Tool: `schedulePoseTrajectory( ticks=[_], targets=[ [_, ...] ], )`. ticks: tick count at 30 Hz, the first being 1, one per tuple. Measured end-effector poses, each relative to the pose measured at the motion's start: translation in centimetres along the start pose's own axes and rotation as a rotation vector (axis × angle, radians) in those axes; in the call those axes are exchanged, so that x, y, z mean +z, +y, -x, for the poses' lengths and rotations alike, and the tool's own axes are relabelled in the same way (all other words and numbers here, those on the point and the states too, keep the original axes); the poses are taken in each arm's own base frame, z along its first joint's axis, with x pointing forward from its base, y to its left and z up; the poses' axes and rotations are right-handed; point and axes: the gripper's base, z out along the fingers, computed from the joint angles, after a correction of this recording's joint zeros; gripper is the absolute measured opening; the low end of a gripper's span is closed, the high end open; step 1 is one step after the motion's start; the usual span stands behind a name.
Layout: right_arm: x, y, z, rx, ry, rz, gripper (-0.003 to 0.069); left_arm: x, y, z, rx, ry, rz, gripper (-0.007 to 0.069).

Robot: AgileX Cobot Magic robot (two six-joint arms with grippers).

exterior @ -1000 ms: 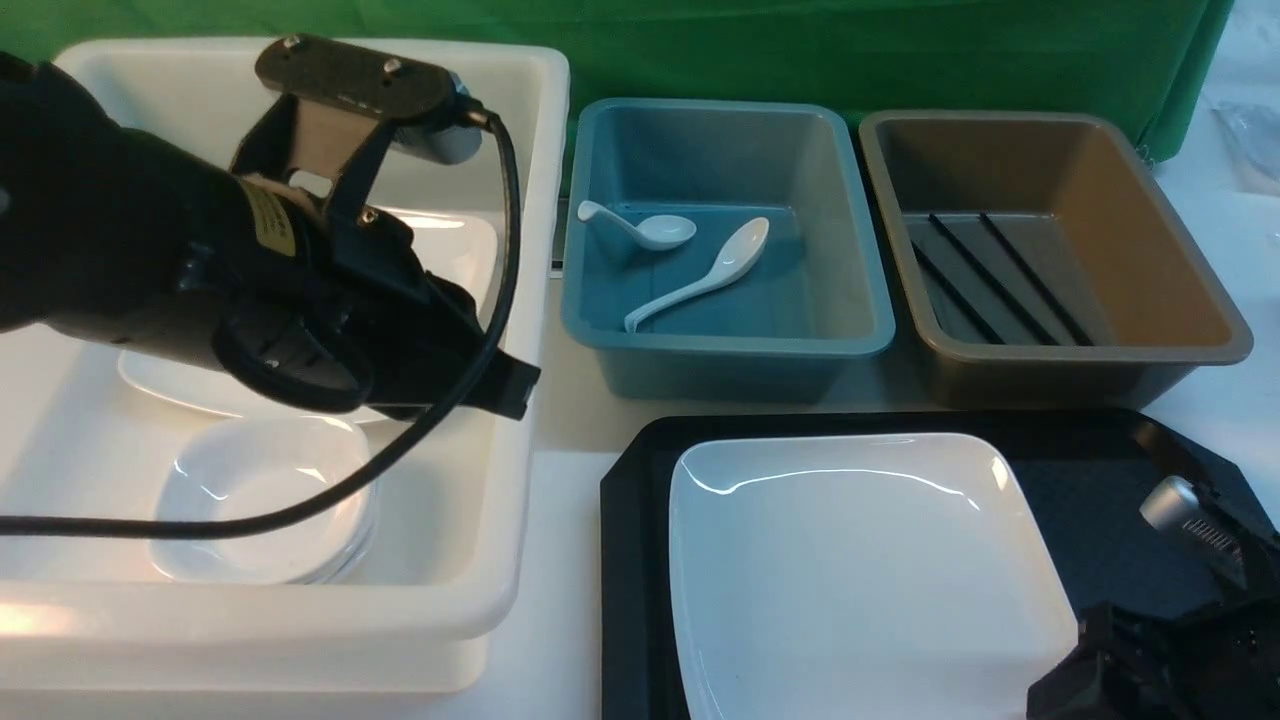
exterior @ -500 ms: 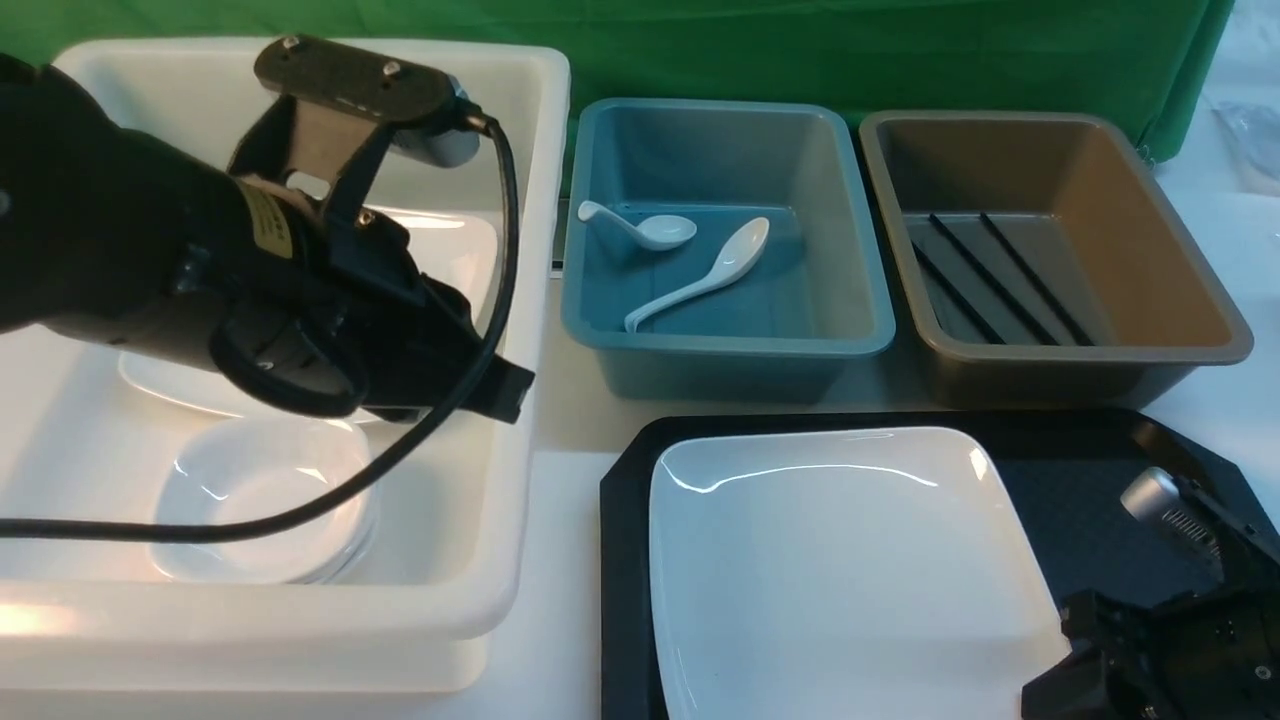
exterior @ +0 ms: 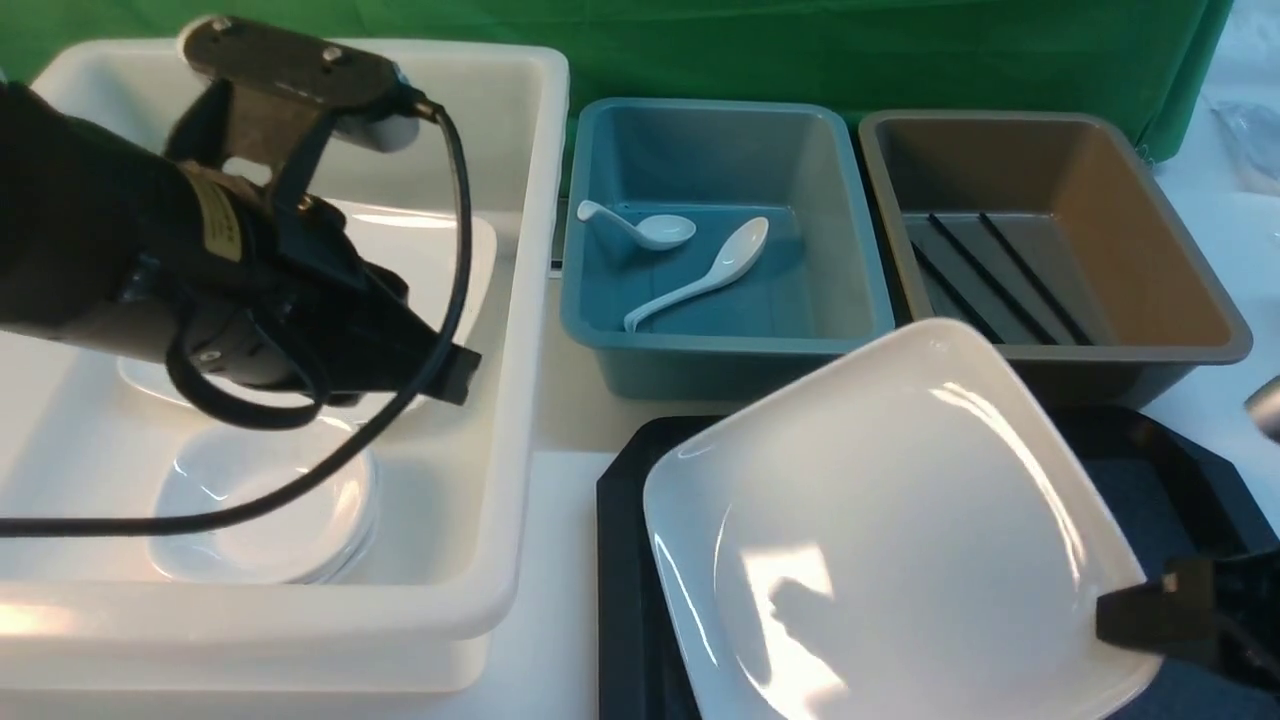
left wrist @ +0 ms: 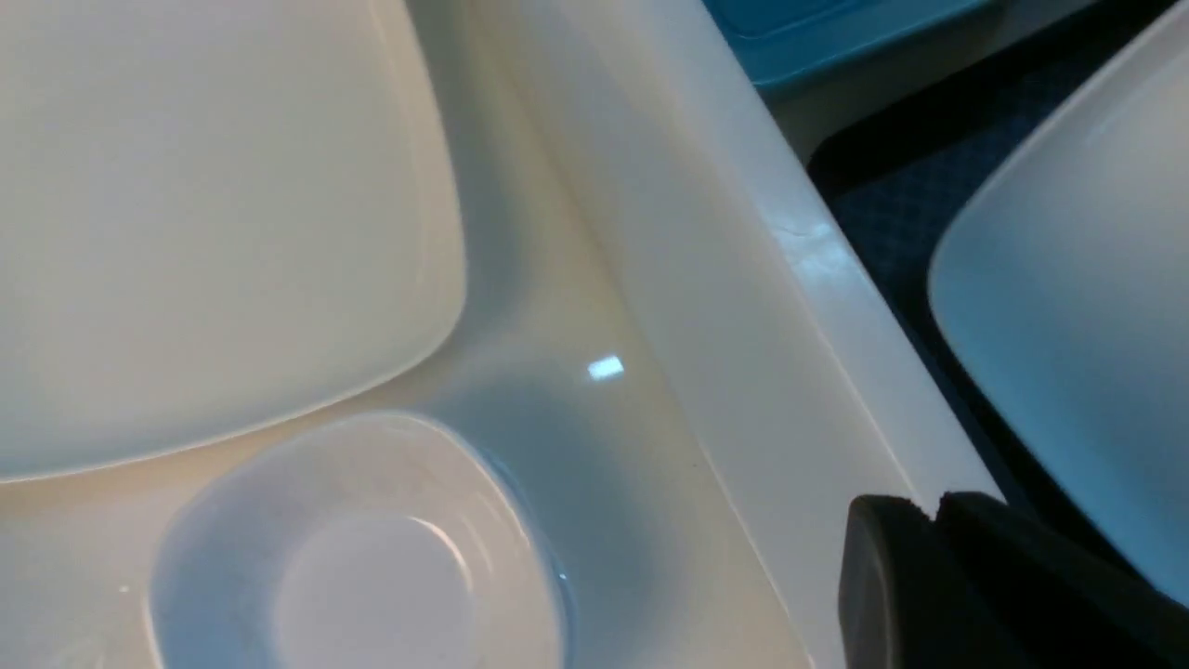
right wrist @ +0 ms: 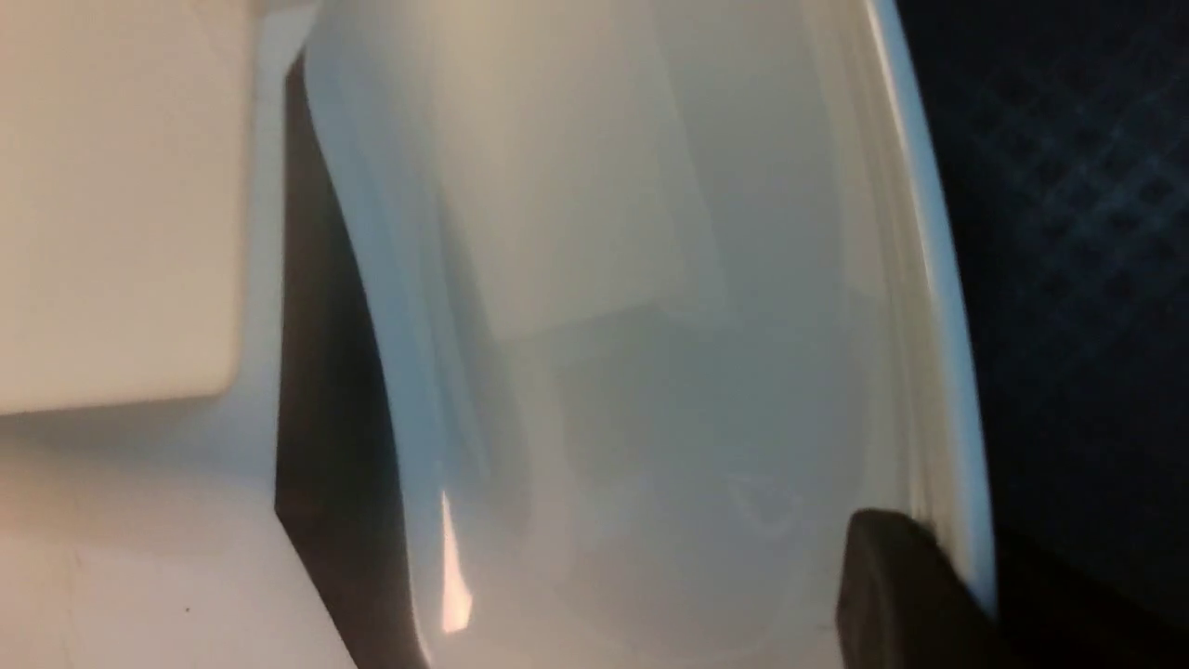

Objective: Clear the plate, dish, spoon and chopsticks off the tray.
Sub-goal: Use the right arm to grab a plate from the dinner plate, then use the right arm to put the plate into the large storage box on the left

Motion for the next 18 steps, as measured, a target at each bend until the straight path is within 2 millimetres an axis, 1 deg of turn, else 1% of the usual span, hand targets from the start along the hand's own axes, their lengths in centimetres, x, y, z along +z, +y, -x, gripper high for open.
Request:
schedulePoseTrajectory(
  ticks=[4, 8, 9, 13, 14, 16, 17, 18],
  targets=[
    [-2.6, 1.5, 1.3, -0.045, -0.073, -0.014, 0.0055, -0.4, 0.4, 0.0, -0.016, -0.01, 0.042, 0.0036],
    [-4.4, 2.9, 2.8, -0.09, -0.107, -0.015, 0.0055, -0.6, 1.3, -0.3, -0.056, 0.011, 0.131, 0.0036],
    [-4.5, 2.9, 2.9, -0.091, -0.109, -0.015, 0.0055, -0.6, 1.3, -0.3, -0.058, 0.012, 0.136, 0.0036],
    [-6.9, 4.8, 5.2, -0.138, -0.187, 0.003, 0.0055, -0.7, 4.1, -0.8, -0.183, 0.041, 0.23, 0.0036],
    [-7.4, 5.3, 6.0, -0.151, -0.207, 0.007, 0.0055, -0.9, 5.1, -0.9, -0.227, 0.044, 0.247, 0.0036],
    [-8.3, 6.2, 7.8, -0.16, -0.236, 0.032, 0.0055, -1.3, 7.4, -1.5, -0.329, 0.051, 0.271, 0.0036],
    [-8.6, 6.8, 9.1, -0.161, -0.249, 0.059, 0.0055, -1.6, 8.4, -1.9, -0.374, 0.052, 0.279, 0.0036],
    [-8.5, 7.1, 10.1, -0.162, -0.245, 0.081, 0.0055, -1.9, 9.3, -2.2, -0.417, 0.054, 0.285, 0.0036]
  ],
)
